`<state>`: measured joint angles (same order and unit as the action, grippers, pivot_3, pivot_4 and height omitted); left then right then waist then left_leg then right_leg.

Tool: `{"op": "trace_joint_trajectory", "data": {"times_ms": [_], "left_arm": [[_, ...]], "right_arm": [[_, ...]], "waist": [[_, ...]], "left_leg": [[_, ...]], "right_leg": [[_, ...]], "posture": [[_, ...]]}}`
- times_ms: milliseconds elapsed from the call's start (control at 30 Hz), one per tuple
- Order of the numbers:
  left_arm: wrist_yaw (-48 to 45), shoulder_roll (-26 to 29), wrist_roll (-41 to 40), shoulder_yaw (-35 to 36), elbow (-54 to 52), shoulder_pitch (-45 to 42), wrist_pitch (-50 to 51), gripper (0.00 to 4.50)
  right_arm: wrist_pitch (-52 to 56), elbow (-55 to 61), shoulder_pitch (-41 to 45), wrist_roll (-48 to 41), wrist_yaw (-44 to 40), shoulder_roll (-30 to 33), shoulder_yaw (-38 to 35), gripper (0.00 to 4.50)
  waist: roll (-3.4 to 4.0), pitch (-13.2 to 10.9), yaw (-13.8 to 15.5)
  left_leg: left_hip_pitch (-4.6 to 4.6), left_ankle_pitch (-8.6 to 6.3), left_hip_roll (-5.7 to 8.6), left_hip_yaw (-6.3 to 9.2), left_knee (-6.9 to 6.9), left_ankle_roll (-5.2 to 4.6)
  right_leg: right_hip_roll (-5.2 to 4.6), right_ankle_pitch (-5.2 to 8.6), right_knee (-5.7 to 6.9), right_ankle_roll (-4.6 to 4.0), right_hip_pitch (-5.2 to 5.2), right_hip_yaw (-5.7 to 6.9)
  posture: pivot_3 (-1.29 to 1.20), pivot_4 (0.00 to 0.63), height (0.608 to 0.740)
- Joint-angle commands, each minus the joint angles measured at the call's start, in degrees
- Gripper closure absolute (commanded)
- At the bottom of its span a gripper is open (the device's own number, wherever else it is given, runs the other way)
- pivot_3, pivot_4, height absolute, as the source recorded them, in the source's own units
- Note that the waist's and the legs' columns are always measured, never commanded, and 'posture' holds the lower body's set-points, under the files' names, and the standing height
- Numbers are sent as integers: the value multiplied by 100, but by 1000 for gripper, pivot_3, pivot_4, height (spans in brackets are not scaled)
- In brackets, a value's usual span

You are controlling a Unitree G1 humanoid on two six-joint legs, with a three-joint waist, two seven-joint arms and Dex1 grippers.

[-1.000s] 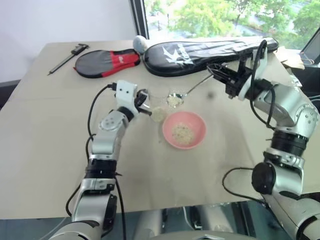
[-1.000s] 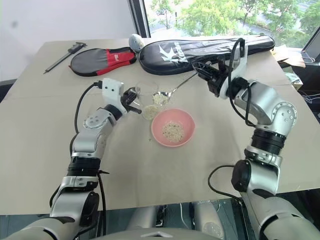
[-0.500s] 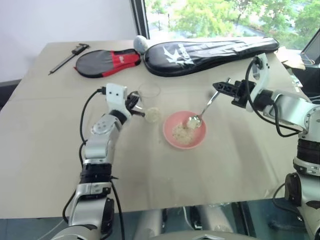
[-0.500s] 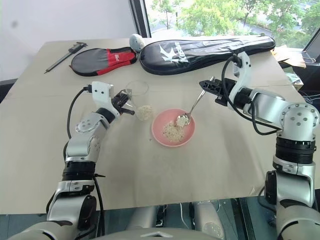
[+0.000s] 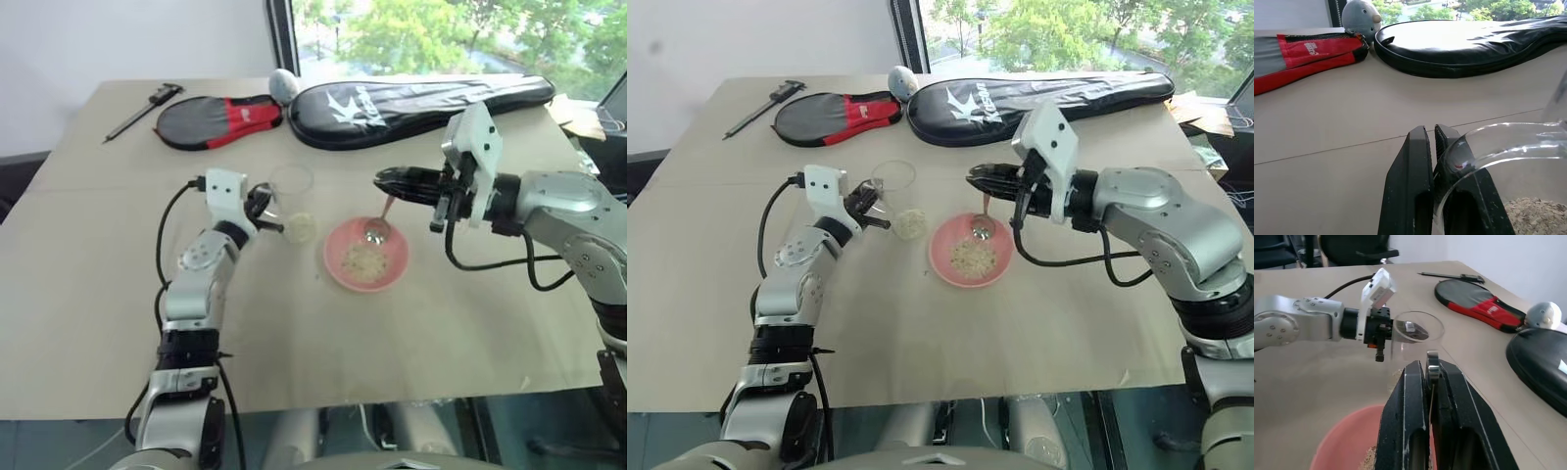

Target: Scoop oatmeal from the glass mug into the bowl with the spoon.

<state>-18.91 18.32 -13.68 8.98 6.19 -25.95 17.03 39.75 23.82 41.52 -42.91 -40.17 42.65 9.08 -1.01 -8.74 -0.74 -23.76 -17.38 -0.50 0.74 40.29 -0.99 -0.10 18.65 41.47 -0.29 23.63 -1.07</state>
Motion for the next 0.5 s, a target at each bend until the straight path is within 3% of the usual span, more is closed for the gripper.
{"op": "trace_joint_trajectory", "data": {"times_ms": [33,267,500], "left_arm": [[70,-9,-6,73,-192,22,-75,4493],[118,-127,0,23,-183,94,-124,4493],[165,-229,-15,-22,-285,157,-77,4493]], "right_arm": [[362,114,5,-401,123,-112,-514,4500],[1566,-1435,1037,-1392,2194,-1407,-1841,4500],[1514,-2063,1893,-1494,2892,-2701,-2010,4500]], "waist": [[0,0,4],[-2,0,-6],[0,2,-3]], "left_leg": [[0,0,0,0,1,0],[7,1,0,-3,7,1],[3,1,0,-5,2,1]], "right_leg": [[0,0,0,0,0,0],[-2,0,16,0,-4,-2],[-2,0,11,0,-1,-2]], "posture": [[0,150,740],[0,150,740],[0,150,740]]}}
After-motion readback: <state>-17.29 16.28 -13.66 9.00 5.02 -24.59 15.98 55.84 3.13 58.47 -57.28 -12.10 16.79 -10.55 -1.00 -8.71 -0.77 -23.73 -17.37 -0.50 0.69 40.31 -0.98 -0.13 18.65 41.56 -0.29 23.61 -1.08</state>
